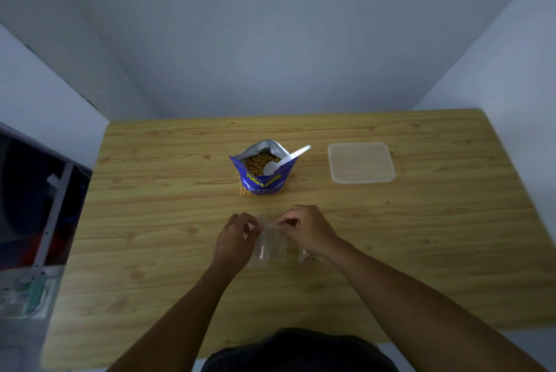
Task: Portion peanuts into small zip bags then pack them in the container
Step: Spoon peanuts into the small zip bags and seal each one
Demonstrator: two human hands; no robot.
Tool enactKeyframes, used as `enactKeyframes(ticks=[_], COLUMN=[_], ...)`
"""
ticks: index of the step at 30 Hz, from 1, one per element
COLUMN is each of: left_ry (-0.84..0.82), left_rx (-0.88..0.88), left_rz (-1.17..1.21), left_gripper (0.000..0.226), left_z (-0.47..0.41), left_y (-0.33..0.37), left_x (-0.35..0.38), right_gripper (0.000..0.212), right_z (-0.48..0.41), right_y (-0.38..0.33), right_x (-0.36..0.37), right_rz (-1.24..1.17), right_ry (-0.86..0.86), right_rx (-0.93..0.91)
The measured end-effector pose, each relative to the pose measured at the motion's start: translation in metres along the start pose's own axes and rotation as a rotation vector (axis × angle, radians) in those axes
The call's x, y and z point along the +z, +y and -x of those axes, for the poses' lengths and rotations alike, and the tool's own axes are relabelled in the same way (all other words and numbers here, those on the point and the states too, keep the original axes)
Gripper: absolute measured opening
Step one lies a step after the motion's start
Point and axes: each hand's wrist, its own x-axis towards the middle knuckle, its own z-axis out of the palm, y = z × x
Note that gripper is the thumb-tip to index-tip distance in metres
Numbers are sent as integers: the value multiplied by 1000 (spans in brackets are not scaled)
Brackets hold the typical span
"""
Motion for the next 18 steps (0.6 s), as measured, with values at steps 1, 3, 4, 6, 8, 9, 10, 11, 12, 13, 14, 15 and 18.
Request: enactKeyframes(ticks=[1,3,4,6,8,9,10,11,12,13,14,15,18], left_ry=[19,16,2,-14,-20,-28,-37,-45,-53,-63,-76,-91,-123], left_rx=[-30,-77,-92,-141,-204,-229,-255,-282,-306,-327,-347,-369,-430], left_rz=[27,89,136,256,374,418,450,476,503,532,555,577,647], left_gripper=[14,29,34,35,33,32,31,30,29,29,29,31,34], left_z=[-2,-4,-4,-6,-9,-10,-11,-13,-13,-14,-14,-14,-12], left_y=[6,20,27,42,52,55,57,59,60,61,62,63,67], left_x=[0,1,1,2,2,3,3,3,3,3,3,3,4], right_gripper=[10,12,13,13,13,13,14,16,20,24,28,32,43], right_z=[-1,-2,-2,-2,-1,0,1,2,4,5,6,8,10], right_y=[-1,-5,-7,-11,-14,-15,-16,-17,-18,-18,-19,-19,-22], right_x=[-4,-10,-13,-16,-17,-16,-17,-17,-18,-19,-20,-21,-22], right_rz=[-15,-32,-42,-62,-86,-103,-127,-161,-199,-235,-264,-290,-353], right_ry=[22,66,85,121,154,172,188,200,208,215,220,225,243], right_rx=[0,-4,-6,-15,-16,-9,12,43,73,91,101,110,113])
